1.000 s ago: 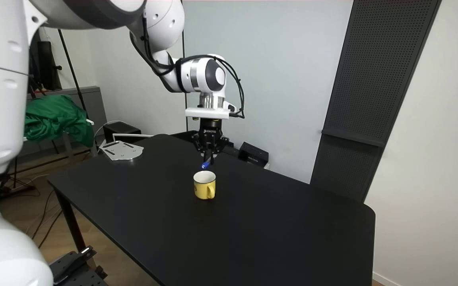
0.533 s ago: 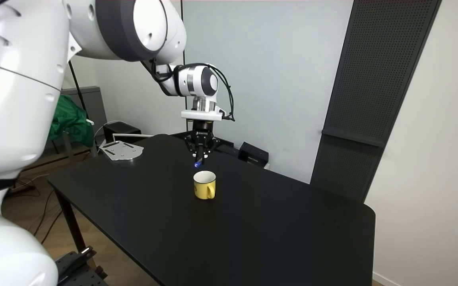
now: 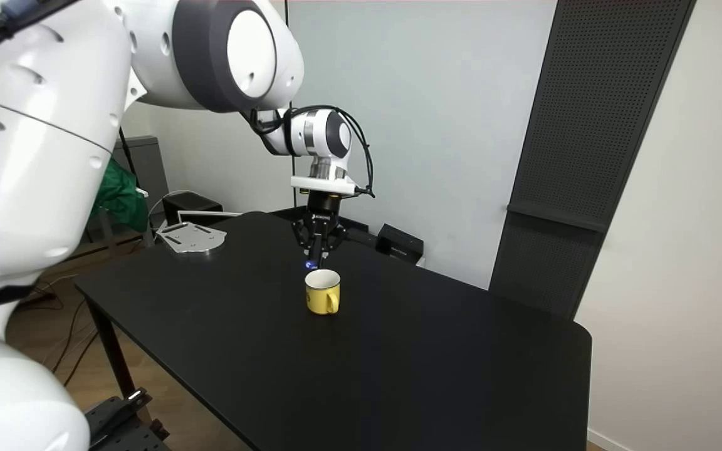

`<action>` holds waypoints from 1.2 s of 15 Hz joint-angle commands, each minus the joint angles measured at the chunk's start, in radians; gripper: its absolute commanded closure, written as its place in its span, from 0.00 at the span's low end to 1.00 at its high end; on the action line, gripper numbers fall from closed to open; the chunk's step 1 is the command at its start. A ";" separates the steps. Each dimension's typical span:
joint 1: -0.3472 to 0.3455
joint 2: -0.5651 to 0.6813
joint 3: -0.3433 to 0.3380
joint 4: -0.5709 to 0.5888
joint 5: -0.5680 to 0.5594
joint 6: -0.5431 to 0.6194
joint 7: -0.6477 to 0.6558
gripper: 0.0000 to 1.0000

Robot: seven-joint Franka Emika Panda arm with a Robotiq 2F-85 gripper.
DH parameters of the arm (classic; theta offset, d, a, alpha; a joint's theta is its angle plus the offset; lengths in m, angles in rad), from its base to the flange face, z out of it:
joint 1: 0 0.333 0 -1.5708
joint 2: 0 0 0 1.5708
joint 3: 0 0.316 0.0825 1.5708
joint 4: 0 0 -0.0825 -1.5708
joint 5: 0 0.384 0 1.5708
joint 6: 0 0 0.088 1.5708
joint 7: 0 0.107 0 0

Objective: Put the marker inside in the mug cup

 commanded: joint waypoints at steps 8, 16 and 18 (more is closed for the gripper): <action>0.007 0.071 -0.018 0.078 -0.016 -0.095 0.030 0.95; 0.023 0.216 -0.023 0.238 -0.034 -0.157 0.030 0.95; 0.031 0.250 -0.023 0.290 -0.036 -0.162 0.027 0.95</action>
